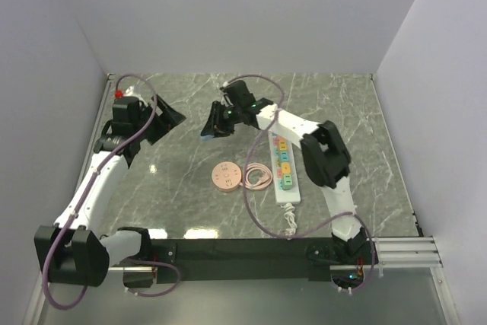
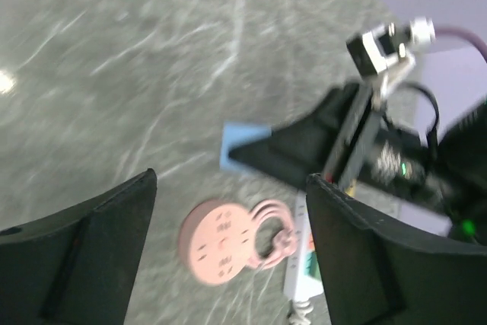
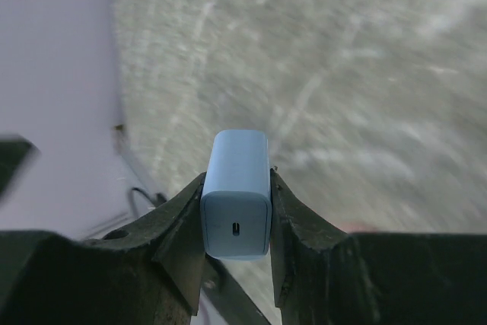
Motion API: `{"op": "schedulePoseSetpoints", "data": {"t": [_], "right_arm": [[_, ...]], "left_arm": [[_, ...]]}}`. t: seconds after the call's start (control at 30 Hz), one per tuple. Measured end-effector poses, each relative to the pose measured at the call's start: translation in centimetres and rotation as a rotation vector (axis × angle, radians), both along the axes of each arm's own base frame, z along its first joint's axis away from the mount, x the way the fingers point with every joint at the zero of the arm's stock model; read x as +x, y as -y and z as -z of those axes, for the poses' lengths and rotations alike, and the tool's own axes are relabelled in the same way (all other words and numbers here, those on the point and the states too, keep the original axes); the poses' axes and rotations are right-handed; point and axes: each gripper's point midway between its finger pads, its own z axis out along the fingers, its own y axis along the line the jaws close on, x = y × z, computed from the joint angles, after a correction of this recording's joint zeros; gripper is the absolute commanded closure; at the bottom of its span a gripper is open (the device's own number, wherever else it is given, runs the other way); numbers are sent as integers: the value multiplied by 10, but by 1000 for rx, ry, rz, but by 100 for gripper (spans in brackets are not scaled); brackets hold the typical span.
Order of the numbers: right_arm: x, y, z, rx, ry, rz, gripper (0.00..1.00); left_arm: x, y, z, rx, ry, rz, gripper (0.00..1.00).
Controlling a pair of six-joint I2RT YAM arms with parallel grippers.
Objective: Pull the plug off the socket
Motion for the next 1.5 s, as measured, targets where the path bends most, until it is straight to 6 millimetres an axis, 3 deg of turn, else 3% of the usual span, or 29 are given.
{"op": "schedulePoseSetpoints", "data": {"t": [0.17, 0.23, 0.37, 0.5, 0.6, 0.8, 0.9, 0.97, 1.0, 1.03, 1.1, 1.33, 1.4, 1.5], "right_arm": [[14, -51, 35, 112, -99, -24, 97], [20, -71, 41, 139, -107, -31, 88], [20, -105, 45, 188, -134, -22, 54], [14, -117, 46, 190, -155, -8, 36], [10, -119, 48, 176, -158, -1, 30], [13, -104, 66, 91, -160, 40, 30], [5, -85, 78, 40, -176, 61, 30], [-5, -66, 80, 3, -191, 73, 35], [-8, -57, 75, -8, -184, 76, 39], [-12, -48, 71, -16, -183, 79, 44], [-19, -27, 50, -27, -148, 81, 59], [-38, 22, -64, 55, 80, 69, 65], [-48, 32, -82, 71, 117, 62, 65], [-62, 45, -88, 64, 137, 60, 65]], "left_arm": [[-36, -24, 28, 16, -88, -71, 8], [-45, -26, 30, 14, -87, -80, 9], [-51, -25, 38, 11, -101, -72, 10], [-57, -25, 63, 19, -167, -65, 10], [-60, -25, 78, 24, -209, -64, 11], [-55, -25, 95, 33, -252, -59, 16], [-50, -25, 106, 38, -271, -54, 26], [-48, -24, 116, 41, -292, -42, 58], [-48, -23, 119, 40, -301, -39, 86], [-46, -22, 125, 40, -315, -32, 97], [-45, -22, 136, 49, -340, -18, 99], [-43, -21, 179, 65, -457, 2, 99], [-43, -24, 194, 79, -506, -5, 99], [-34, -28, 206, 97, -551, -21, 99]]}}
